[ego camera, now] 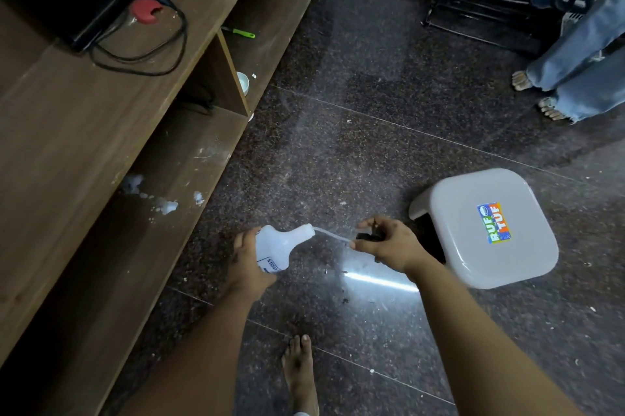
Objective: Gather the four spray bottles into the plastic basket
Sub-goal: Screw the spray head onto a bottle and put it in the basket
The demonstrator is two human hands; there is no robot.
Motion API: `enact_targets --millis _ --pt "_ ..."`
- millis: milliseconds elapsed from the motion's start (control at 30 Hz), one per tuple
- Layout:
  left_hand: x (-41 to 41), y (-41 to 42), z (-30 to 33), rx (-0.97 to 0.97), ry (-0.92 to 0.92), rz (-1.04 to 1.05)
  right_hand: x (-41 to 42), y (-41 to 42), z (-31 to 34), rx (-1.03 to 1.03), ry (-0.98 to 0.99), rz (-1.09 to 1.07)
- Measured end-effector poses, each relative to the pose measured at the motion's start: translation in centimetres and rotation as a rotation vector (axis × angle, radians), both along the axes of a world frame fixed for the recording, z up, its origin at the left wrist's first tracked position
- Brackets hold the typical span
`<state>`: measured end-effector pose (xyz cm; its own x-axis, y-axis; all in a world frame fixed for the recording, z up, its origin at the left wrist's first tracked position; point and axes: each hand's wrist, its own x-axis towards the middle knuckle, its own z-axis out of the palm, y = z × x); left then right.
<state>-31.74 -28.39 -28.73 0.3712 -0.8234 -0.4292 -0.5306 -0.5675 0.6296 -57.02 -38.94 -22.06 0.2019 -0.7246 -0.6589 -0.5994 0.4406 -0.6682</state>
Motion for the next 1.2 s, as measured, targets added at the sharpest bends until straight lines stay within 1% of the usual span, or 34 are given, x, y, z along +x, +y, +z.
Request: enact_targets --millis 100,167,233,333,400,500,533,600,633,700,767,833,867,933,967,1000,1067,1133,1200 --pt "-0.2 0.2 0.2 0.015 -0.003 -0.015 0.6 -0.4 -0.8 -0.162 0.094 0.018" --pt "-0.7 0.0 0.5 0.009 0.017 -0.082 1.1 -0.5 -0.9 -0.207 0.105 0.064" --pt "-1.8 -0.3 0.9 -0.007 0.043 -0.163 2.1 -0.4 -1.0 -0.201 0.067 0.134" --pt "-2.9 -0.9 1.5 0.008 0.06 -0.16 2.9 -0.4 -1.2 -0.211 0.056 0.218" --pt "-2.7 -1.0 1.7 0.007 0.071 -0.17 2.5 -0.9 -1.4 -0.164 0.04 0.273" --pt "-2.4 -1.0 1.9 -0.01 0.107 -0.184 1.8 -1.3 -1.5 -0.049 -0.057 0.241" --pt "-2.5 -1.0 2.0 -0.015 0.11 -0.183 1.8 -1.5 -1.4 -0.046 -0.066 0.229" --pt "-2.8 -1.0 2.3 -0.034 0.099 -0.178 1.9 -2.1 -1.3 -0.065 -0.014 0.257" --pt "-2.9 -1.0 2.4 -0.05 0.093 -0.166 2.0 -2.4 -1.1 -0.035 -0.006 0.25" --pt "-3.0 -0.9 2.7 -0.112 0.066 -0.148 2.2 -3.1 -0.5 0.128 -0.049 0.198" --pt "-3.0 -0.9 3.3 -0.188 0.0 -0.176 2.2 -3.8 0.0 0.37 -0.123 0.114" --pt "-3.0 -0.9 3.8 -0.252 -0.071 -0.212 2.4 -4.2 0.7 0.638 -0.159 -0.034" --pt "-3.0 -0.9 4.0 -0.279 -0.093 -0.222 2.5 -4.2 0.7 0.734 -0.163 -0.102" --pt "-2.8 -1.1 4.4 -0.298 -0.102 -0.233 2.7 -3.7 0.4 0.84 -0.157 -0.182" --pt "-2.7 -1.2 4.5 -0.288 -0.1 -0.246 2.9 -3.3 0.4 0.855 -0.163 -0.202" --pt "-2.5 -1.4 4.7 -0.264 -0.095 -0.255 3.0 -2.9 0.4 0.85 -0.196 -0.229" --pt "-2.1 -1.5 4.8 -0.183 -0.059 -0.228 2.8 -2.5 0.3 0.824 -0.397 -0.301" --pt "-1.9 -1.5 4.9 -0.109 -0.001 -0.195 2.1 -2.6 0.1 0.779 -0.709 -0.351" --pt "-2.0 -1.4 4.8 -0.051 0.065 -0.183 1.2 -2.4 -0.6 0.786 -1.048 -0.416"
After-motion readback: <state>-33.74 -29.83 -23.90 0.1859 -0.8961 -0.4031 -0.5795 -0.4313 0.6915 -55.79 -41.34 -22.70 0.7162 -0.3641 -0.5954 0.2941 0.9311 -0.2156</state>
